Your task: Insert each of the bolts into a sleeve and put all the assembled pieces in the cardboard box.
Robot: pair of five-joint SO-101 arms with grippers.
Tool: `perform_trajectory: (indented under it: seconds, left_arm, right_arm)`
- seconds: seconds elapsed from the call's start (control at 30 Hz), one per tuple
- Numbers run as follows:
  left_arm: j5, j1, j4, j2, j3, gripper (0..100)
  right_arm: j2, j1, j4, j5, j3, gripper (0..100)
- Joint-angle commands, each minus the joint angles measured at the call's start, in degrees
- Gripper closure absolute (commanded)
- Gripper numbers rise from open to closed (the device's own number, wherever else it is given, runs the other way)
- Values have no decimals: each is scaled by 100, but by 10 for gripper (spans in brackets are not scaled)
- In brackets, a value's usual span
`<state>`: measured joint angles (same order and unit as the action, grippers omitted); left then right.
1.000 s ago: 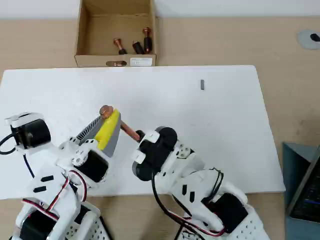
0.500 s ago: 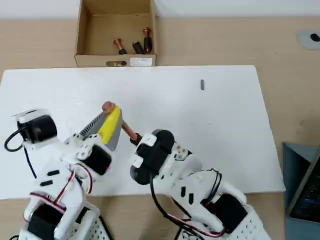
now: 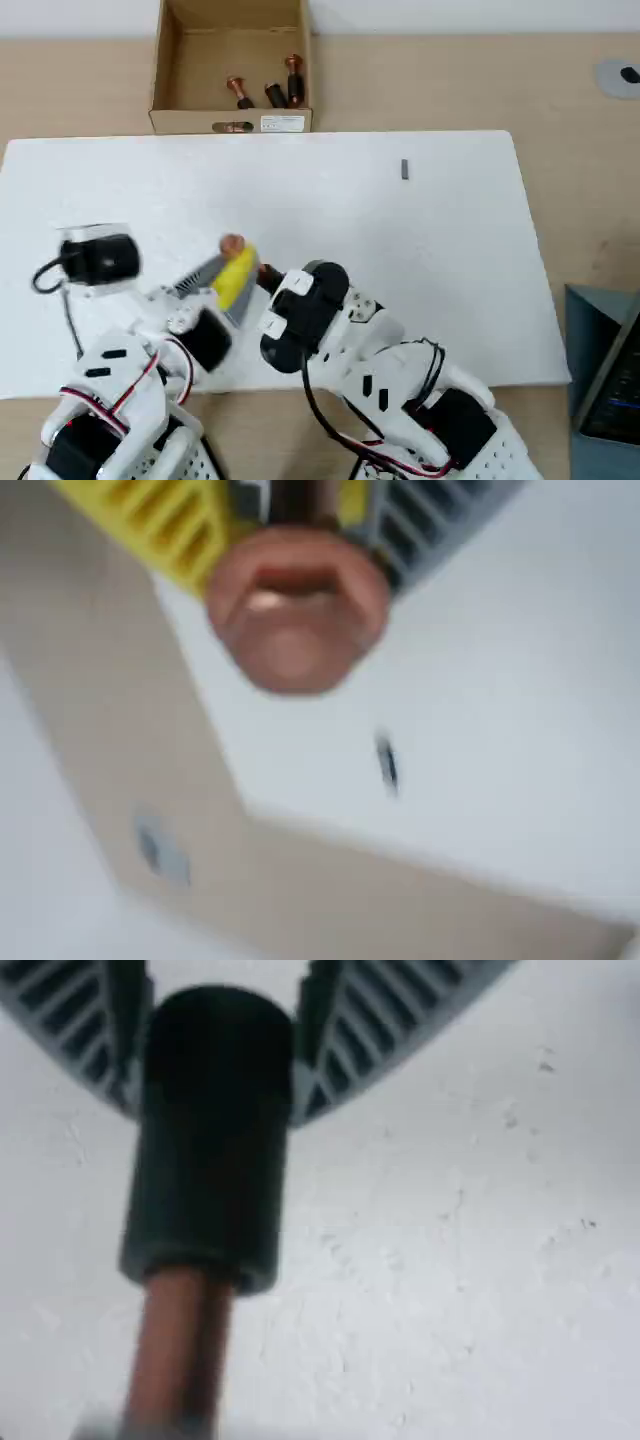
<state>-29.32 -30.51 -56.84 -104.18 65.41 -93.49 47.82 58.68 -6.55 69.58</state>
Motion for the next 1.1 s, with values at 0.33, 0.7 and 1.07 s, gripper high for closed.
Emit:
perform_trajectory:
  seconds: [0.33, 0.7, 1.07]
  left_arm:
    - [202, -413, -290, -40, -299, 963]
    - [193, 123, -703, -13, -756, 826]
    - [211, 809, -1204, -22, -1398, 829]
  right_arm:
    - [-48, 13, -97, -44, -382, 989]
    - [-57, 13, -97, -44, -295, 989]
    - [-57, 13, -132, -44, -189, 989]
